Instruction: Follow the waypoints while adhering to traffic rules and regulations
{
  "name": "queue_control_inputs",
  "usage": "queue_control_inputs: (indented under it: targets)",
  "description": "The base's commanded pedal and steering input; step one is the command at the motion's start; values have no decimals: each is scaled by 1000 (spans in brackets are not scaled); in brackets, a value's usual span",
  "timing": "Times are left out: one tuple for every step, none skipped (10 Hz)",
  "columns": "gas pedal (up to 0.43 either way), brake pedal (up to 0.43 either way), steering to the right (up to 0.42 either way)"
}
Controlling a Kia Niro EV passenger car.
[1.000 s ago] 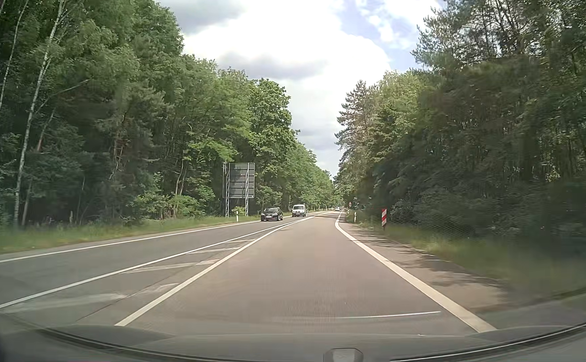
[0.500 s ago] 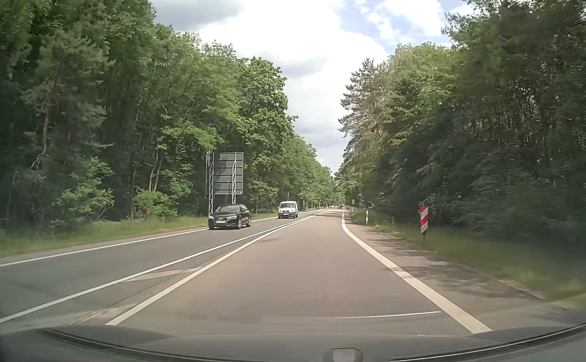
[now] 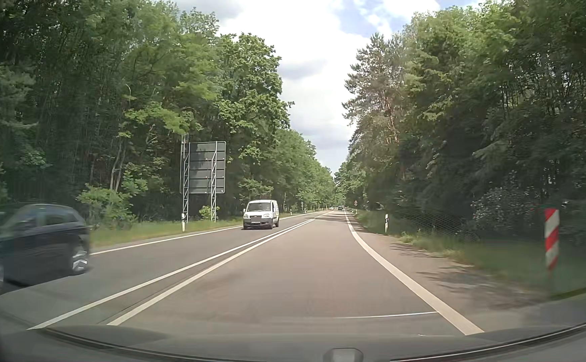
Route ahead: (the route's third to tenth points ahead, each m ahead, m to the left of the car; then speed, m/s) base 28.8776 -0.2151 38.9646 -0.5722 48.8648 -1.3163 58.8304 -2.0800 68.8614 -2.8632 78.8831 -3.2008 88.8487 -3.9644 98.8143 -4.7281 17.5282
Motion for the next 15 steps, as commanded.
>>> queue_control_inputs:
  targets:
    - [67,37,11]
    - [67,37,11]
    - [67,37,13]
    - [67,37,15]
    - [79,37,17]
    - [79,37,18]
    - [79,37,18]
    - [79,37,18]
    - [98,30,18]
    - [110,37,16]
    - [110,37,12]
    - [110,37,8]
    - [110,37,6]
    - [110,30,6]
    - [110,37,6]
